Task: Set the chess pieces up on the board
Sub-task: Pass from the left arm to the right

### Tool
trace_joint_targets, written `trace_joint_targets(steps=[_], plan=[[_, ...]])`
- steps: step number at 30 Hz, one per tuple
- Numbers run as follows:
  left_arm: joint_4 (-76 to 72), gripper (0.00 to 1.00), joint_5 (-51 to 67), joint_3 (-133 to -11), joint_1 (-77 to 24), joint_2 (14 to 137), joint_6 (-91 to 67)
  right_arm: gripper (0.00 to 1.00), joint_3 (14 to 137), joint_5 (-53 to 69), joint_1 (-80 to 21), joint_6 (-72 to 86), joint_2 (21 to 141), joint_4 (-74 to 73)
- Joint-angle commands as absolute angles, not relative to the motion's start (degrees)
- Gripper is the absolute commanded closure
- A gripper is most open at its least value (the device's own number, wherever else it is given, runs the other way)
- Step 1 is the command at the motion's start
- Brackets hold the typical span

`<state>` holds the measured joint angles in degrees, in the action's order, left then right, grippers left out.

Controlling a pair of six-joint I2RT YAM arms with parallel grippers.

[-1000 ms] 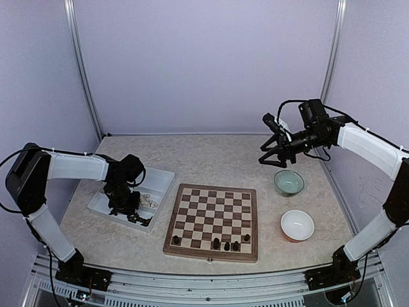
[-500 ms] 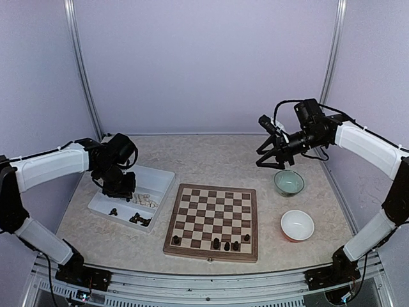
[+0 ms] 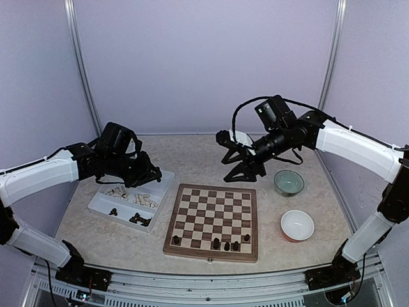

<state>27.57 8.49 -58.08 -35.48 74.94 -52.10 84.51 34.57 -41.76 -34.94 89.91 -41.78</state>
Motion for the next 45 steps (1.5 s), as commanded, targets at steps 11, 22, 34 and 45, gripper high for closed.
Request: trace_joint_targets(steps=[11,22,34,45], plan=[[3.2,0.91,23.3,-59.2,-44.4,78.7,-45.7,0.44,90.3,64.5,-34.4,-13.0,100.2,-31.0],[-4.4,0.91,28.9,-61.2,-46.5,80.6,-41.9,0.38,70.8,85.5,-32.2,45.6,104.1,28.0],[-5.1,0.91,29.5,-65.0,-48.9,84.9,-41.6,0.40,69.8,86.7,-34.1,58.4,106.8,41.9],[-6.6,0.91,29.7,-65.3,-49.0,85.6,-41.7,0.48,69.2,87.4,-34.9,59.1,107.1,42.5]])
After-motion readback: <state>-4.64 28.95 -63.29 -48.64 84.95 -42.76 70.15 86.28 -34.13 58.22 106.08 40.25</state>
